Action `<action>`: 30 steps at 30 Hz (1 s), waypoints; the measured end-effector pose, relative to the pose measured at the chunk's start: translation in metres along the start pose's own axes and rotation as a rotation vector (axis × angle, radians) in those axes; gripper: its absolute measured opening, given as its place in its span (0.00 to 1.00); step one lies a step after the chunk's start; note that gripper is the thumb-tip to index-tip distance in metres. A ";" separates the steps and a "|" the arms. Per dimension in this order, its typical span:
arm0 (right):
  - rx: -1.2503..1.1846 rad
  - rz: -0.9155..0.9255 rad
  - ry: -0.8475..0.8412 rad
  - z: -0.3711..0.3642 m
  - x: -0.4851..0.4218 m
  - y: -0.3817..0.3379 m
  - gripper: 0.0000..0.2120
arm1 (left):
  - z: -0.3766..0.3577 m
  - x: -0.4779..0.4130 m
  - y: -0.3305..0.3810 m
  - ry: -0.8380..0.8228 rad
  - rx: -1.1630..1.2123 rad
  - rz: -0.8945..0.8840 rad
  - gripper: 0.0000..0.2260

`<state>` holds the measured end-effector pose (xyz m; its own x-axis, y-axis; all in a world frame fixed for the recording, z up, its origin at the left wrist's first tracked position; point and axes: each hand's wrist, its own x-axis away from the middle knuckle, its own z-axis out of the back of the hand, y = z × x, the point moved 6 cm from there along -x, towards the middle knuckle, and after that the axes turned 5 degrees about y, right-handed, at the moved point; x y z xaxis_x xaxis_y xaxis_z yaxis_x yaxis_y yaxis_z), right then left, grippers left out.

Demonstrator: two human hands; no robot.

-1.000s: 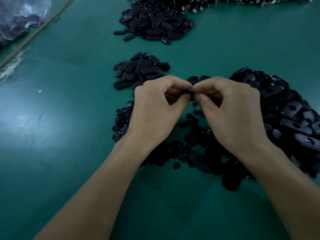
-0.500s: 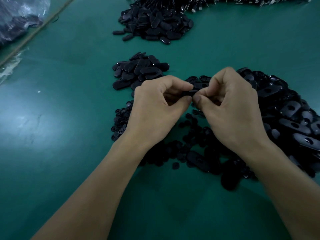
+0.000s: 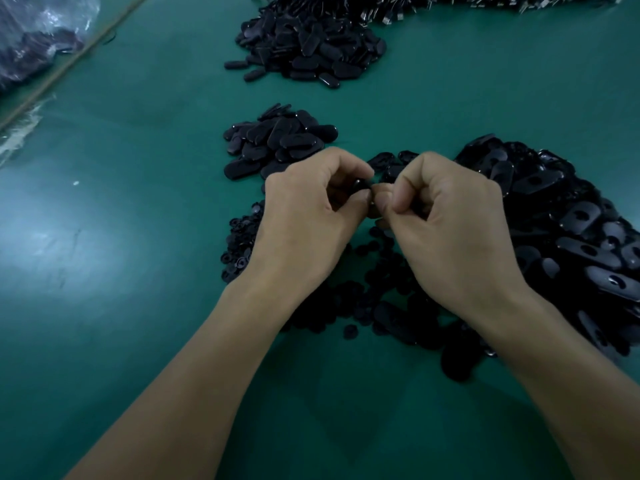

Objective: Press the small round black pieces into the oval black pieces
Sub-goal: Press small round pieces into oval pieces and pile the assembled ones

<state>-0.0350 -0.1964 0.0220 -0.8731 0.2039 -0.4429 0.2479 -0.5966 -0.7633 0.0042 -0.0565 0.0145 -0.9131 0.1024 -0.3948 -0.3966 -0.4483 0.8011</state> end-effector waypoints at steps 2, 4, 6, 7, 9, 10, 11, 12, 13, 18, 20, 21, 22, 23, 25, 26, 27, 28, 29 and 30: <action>-0.015 0.026 -0.015 0.000 -0.001 -0.001 0.16 | 0.001 -0.001 -0.001 0.012 0.009 0.010 0.10; -0.041 0.039 -0.008 0.000 -0.002 -0.001 0.12 | 0.002 -0.001 -0.002 0.025 0.042 0.029 0.12; -0.039 0.053 0.018 0.002 -0.002 -0.001 0.10 | 0.002 -0.002 -0.004 0.020 0.082 0.057 0.13; -0.029 0.062 0.028 0.002 -0.002 -0.001 0.08 | 0.001 -0.002 -0.005 0.009 0.109 0.072 0.13; 0.000 0.069 0.036 0.003 -0.003 0.001 0.06 | 0.000 -0.002 -0.006 -0.021 0.187 0.102 0.14; 0.019 0.067 0.032 0.004 -0.005 0.003 0.06 | -0.001 -0.003 -0.006 -0.037 0.233 0.115 0.14; 0.026 0.059 0.018 0.004 -0.007 0.005 0.07 | -0.002 -0.003 -0.006 -0.054 0.278 0.128 0.13; 0.006 0.041 -0.004 0.005 -0.008 0.008 0.08 | -0.003 -0.003 -0.007 -0.071 0.316 0.139 0.13; -0.037 0.014 -0.033 0.004 -0.010 0.010 0.08 | -0.003 -0.003 -0.007 -0.085 0.347 0.149 0.13; -0.180 -0.059 -0.095 0.002 -0.012 0.016 0.09 | -0.002 -0.004 -0.011 -0.088 0.425 0.187 0.12; -0.208 -0.077 -0.091 0.002 -0.012 0.017 0.09 | 0.000 -0.004 -0.012 -0.053 0.443 0.198 0.12; -0.221 -0.088 -0.090 0.002 -0.012 0.017 0.08 | 0.001 -0.005 -0.013 -0.037 0.449 0.199 0.11; -0.227 -0.096 -0.089 0.002 -0.013 0.018 0.08 | 0.002 -0.005 -0.013 -0.027 0.452 0.198 0.10; -0.229 -0.102 -0.090 0.001 -0.013 0.019 0.08 | 0.003 -0.006 -0.014 -0.021 0.454 0.199 0.10; -0.235 -0.109 -0.093 0.000 -0.013 0.019 0.08 | 0.003 -0.006 -0.014 -0.017 0.454 0.205 0.10; -0.239 -0.110 -0.091 0.000 -0.013 0.019 0.08 | 0.003 -0.006 -0.014 -0.017 0.452 0.206 0.10; -0.237 -0.107 -0.088 0.000 -0.013 0.019 0.08 | 0.003 -0.007 -0.014 -0.017 0.448 0.207 0.10; -0.230 -0.103 -0.082 0.000 -0.012 0.019 0.08 | 0.003 -0.007 -0.014 -0.018 0.441 0.208 0.10; -0.219 -0.097 -0.077 0.000 -0.012 0.019 0.08 | 0.003 -0.007 -0.014 -0.017 0.432 0.208 0.10; -0.207 -0.092 -0.074 0.000 -0.012 0.018 0.08 | 0.002 -0.006 -0.014 -0.017 0.424 0.209 0.10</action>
<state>-0.0203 -0.2096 0.0129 -0.9224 0.1881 -0.3373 0.2402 -0.4043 -0.8825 0.0152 -0.0486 0.0065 -0.9775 0.0647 -0.2010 -0.2048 -0.0589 0.9770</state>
